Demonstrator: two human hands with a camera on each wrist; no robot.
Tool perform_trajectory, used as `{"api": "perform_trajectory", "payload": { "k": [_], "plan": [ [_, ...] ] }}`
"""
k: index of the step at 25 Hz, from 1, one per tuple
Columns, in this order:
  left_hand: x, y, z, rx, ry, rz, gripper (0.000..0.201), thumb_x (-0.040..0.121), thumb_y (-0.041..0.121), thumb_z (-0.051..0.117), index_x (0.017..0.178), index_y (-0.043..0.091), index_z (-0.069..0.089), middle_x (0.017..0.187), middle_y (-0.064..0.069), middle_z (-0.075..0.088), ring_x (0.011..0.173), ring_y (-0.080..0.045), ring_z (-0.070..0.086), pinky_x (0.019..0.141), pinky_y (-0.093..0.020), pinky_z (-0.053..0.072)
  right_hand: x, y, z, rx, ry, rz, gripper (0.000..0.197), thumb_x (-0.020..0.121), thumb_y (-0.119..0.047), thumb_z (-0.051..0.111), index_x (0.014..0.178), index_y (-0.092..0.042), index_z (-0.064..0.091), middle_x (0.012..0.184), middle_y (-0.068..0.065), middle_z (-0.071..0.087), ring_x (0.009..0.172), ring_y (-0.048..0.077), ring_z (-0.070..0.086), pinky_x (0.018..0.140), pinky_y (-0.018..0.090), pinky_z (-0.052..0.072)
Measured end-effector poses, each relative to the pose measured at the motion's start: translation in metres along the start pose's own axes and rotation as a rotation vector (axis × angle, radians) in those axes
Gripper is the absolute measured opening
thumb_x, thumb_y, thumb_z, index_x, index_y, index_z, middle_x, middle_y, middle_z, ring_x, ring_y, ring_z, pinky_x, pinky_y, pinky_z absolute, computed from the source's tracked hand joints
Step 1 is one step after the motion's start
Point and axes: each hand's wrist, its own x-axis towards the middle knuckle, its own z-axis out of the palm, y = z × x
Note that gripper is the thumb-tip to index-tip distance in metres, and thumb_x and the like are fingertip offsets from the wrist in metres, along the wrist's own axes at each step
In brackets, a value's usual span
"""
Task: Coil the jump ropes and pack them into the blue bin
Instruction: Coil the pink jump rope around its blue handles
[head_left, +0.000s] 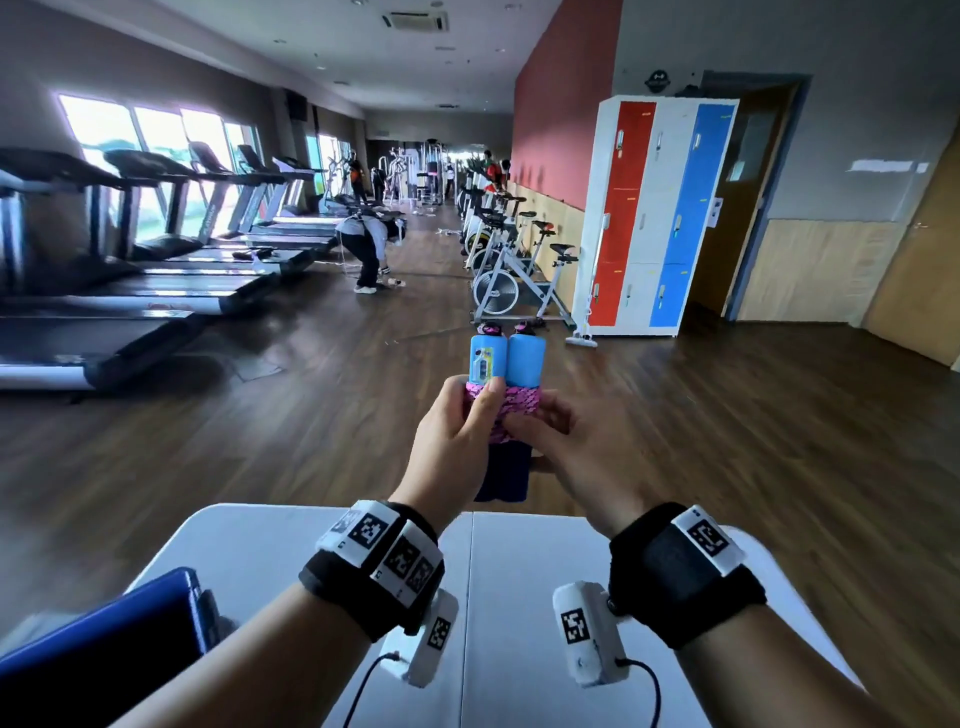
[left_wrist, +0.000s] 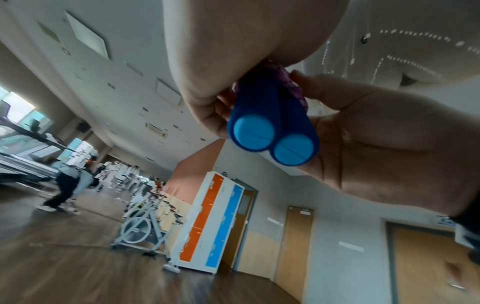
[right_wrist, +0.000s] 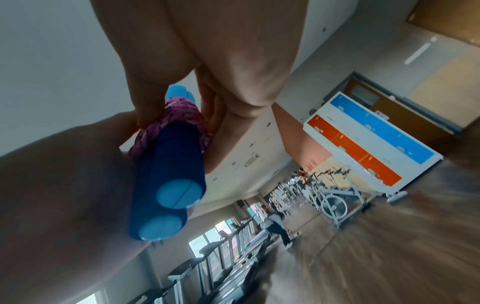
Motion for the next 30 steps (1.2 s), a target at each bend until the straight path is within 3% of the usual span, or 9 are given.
{"api": "perform_trajectory", "payload": {
  "k": [3, 5, 7, 10, 13, 18, 24, 28, 30],
  "plan": [
    [-0.026, -0.019, -0.032, 0.095, 0.011, -0.009, 0.038, 0.086, 0.061, 0.059, 0.111, 0.032, 0.063, 0.100, 0.010, 0.072, 0.091, -0.006, 0.067, 0.085, -0.031, 0.056, -0.004, 0.016, 0.015, 0.071, -0.089, 0.042, 0.020, 0.093, -0.010, 0.070, 0.113, -0.009, 0.072, 0.101, 0.013, 0.077, 0.096, 0.028, 0.075, 0.073, 0.040, 0.063],
    [-0.042, -0.037, -0.061, 0.221, 0.056, -0.012, 0.029, 0.094, 0.045, 0.065, 0.117, 0.027, 0.063, 0.102, 0.007, 0.071, 0.086, 0.001, 0.064, 0.076, -0.015, 0.049, -0.005, 0.031, 0.031, 0.075, -0.120, 0.057, 0.018, 0.091, -0.011, 0.073, 0.109, -0.007, 0.073, 0.100, 0.015, 0.077, 0.096, 0.034, 0.075, 0.074, 0.046, 0.063],
    [-0.063, -0.054, -0.097, 0.377, 0.117, -0.033, 0.025, 0.097, 0.037, 0.065, 0.117, 0.023, 0.064, 0.103, 0.004, 0.068, 0.086, 0.003, 0.061, 0.074, -0.009, 0.044, -0.008, 0.049, 0.055, 0.074, -0.144, 0.082, 0.014, 0.088, -0.013, 0.077, 0.101, -0.008, 0.074, 0.097, 0.017, 0.077, 0.094, 0.038, 0.074, 0.078, 0.052, 0.063],
    [-0.096, -0.073, -0.154, 0.548, 0.164, -0.099, 0.025, 0.095, 0.037, 0.066, 0.114, 0.021, 0.067, 0.099, 0.005, 0.066, 0.087, -0.002, 0.059, 0.079, -0.021, 0.046, -0.013, 0.075, 0.095, 0.071, -0.194, 0.131, 0.022, 0.082, -0.020, 0.082, 0.097, -0.006, 0.074, 0.096, 0.022, 0.075, 0.088, 0.035, 0.074, 0.078, 0.050, 0.063],
    [-0.137, -0.095, -0.221, 0.696, 0.264, -0.213, 0.039, 0.086, 0.050, 0.060, 0.112, 0.022, 0.069, 0.101, 0.004, 0.068, 0.095, -0.017, 0.062, 0.088, -0.037, 0.050, -0.025, 0.100, 0.147, 0.018, -0.291, 0.205, 0.029, 0.078, -0.032, 0.083, 0.096, -0.011, 0.075, 0.091, 0.010, 0.078, 0.084, 0.027, 0.074, 0.069, 0.043, 0.061],
    [-0.201, -0.142, -0.327, 0.985, 0.379, -0.383, 0.041, 0.091, 0.040, 0.069, 0.126, 0.018, 0.065, 0.129, -0.005, 0.061, 0.123, -0.027, 0.049, 0.107, -0.038, 0.039, -0.047, 0.132, 0.245, -0.097, -0.396, 0.303, 0.021, 0.085, -0.033, 0.079, 0.086, -0.013, 0.073, 0.080, 0.000, 0.076, 0.067, 0.016, 0.070, 0.057, 0.030, 0.051],
    [-0.239, -0.200, -0.426, 1.058, 0.335, -0.546, 0.077, 0.089, 0.052, 0.067, 0.150, 0.012, 0.043, 0.155, -0.010, 0.040, 0.142, -0.029, 0.031, 0.120, -0.040, 0.027, -0.045, 0.173, 0.356, -0.422, -0.448, 0.337, 0.042, 0.069, -0.054, 0.079, 0.066, -0.013, 0.072, 0.058, -0.004, 0.070, 0.061, 0.020, 0.067, 0.062, 0.041, 0.059],
    [-0.256, -0.226, -0.445, 0.991, 0.270, -0.603, 0.089, 0.090, 0.058, 0.063, 0.158, 0.015, 0.026, 0.162, -0.006, 0.030, 0.148, -0.026, 0.024, 0.122, -0.041, 0.024, -0.027, 0.186, 0.397, -0.806, -0.531, 0.278, 0.048, 0.074, -0.060, 0.077, 0.068, -0.013, 0.067, 0.067, 0.001, 0.066, 0.070, 0.024, 0.064, 0.056, 0.029, 0.039],
    [-0.260, -0.235, -0.447, 0.936, 0.251, -0.603, 0.086, 0.092, 0.058, 0.061, 0.158, 0.016, 0.026, 0.160, -0.003, 0.033, 0.146, -0.023, 0.026, 0.120, -0.038, 0.025, -0.021, 0.195, 0.416, -0.919, -0.602, 0.303, 0.053, 0.070, -0.065, 0.078, 0.078, -0.013, 0.070, 0.077, 0.005, 0.071, 0.073, 0.026, 0.066, 0.062, 0.028, 0.042]
  ]
}}
